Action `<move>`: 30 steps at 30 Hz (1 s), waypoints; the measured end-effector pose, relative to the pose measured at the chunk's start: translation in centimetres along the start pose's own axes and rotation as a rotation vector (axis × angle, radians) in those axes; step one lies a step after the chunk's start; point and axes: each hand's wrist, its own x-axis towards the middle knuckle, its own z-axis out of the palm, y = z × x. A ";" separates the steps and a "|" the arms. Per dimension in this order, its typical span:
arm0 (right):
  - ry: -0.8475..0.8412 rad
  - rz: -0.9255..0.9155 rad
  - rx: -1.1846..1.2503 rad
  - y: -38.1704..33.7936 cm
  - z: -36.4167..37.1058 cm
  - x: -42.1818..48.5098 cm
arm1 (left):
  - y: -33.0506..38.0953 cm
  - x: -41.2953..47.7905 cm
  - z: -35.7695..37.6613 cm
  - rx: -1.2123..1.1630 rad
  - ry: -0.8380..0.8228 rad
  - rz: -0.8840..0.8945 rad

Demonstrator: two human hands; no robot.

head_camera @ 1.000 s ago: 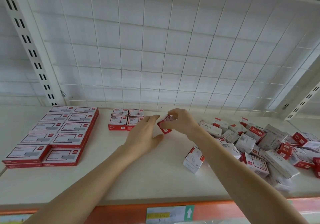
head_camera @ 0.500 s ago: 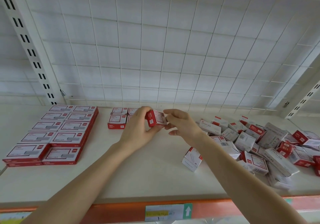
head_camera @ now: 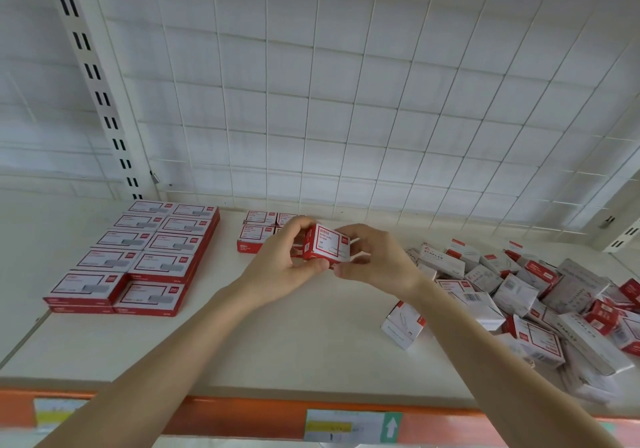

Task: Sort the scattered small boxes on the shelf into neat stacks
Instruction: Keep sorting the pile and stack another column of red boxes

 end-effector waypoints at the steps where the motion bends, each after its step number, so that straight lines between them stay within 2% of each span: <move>1: 0.002 0.004 -0.046 0.0 0.2 -0.1 | -0.1 -0.2 -0.2 0.055 -0.024 0.010; 4: -0.032 -0.013 -0.266 -0.1 0.9 -0.3 | -0.4 -0.9 -0.7 0.237 -0.078 0.017; 7: -0.071 0.003 -0.370 0.4 1.8 -0.4 | -0.7 -1.7 -1.2 0.369 -0.119 -0.028; 10: -0.094 0.041 -0.375 1.1 2.8 -0.4 | -0.6 -2.4 -1.6 0.535 -0.183 -0.082; 14: -0.093 0.000 -0.437 1.4 4.2 -0.5 | -0.9 -3.0 -2.0 0.679 -0.245 -0.080; 22: -0.061 -0.058 -0.380 1.3 5.8 -0.2 | -1.5 -3.5 -3.6 0.813 -0.205 -0.150; 27: -0.059 -0.043 -0.421 1.4 5.9 0.0 | -0.8 -4.0 -3.4 0.981 -0.108 -0.201; 30: -0.034 -0.041 -0.442 1.5 5.7 0.2 | 0.0 -5.3 -2.0 1.008 -0.175 -0.109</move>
